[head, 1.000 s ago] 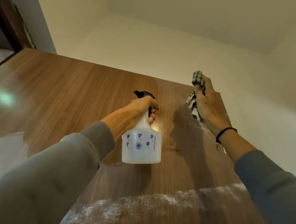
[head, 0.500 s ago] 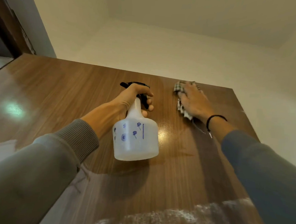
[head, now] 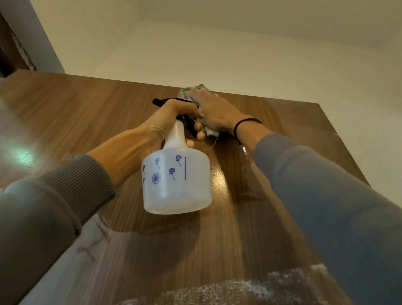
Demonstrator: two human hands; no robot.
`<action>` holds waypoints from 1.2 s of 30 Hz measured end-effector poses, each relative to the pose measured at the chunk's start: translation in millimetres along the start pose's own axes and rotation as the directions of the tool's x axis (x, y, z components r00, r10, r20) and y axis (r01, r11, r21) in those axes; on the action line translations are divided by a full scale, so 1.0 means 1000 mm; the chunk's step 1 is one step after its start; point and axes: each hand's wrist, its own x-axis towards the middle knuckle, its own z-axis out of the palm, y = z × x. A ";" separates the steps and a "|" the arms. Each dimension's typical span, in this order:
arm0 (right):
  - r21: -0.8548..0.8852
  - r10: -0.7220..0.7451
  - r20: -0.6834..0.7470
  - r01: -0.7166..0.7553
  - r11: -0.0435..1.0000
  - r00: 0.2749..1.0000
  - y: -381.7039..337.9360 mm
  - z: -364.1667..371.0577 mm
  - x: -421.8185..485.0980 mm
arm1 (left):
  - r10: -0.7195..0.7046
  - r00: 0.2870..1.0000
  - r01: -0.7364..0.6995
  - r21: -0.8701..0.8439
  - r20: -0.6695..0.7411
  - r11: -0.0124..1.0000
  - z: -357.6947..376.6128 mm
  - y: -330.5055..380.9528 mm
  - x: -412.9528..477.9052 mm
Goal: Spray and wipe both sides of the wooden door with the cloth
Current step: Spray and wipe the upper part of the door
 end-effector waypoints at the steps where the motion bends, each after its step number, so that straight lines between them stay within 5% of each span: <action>1: 0.025 0.047 -0.038 -0.046 0.999 0.998 0.008 -0.001 0.000 | -0.007 1.000 0.007 -0.013 0.028 1.000 -0.001 0.000 0.001; 8: 0.058 0.337 -0.159 -0.332 0.941 0.928 0.065 -0.012 -0.019 | -0.025 0.996 0.027 -0.023 0.084 0.999 -0.013 -0.004 0.000; 14: 0.014 0.388 -0.215 -0.395 0.919 0.896 0.053 -0.007 -0.022 | -0.027 0.994 0.037 -0.104 0.103 0.994 -0.023 -0.007 0.003; 22: 0.032 -0.074 0.028 0.073 0.997 0.997 -0.003 0.007 -0.035 | -0.027 0.995 0.039 -0.122 0.094 0.992 -0.031 -0.008 0.008; 29: 0.017 0.199 -0.044 -0.199 0.980 0.979 0.008 0.006 -0.025 | -0.043 0.997 0.049 -0.107 0.061 0.993 -0.030 -0.008 0.008; 36: 0.068 -0.039 -0.029 0.040 0.997 0.999 -0.031 0.026 -0.094 | -0.062 0.997 0.066 -0.088 0.053 0.994 -0.030 -0.007 0.001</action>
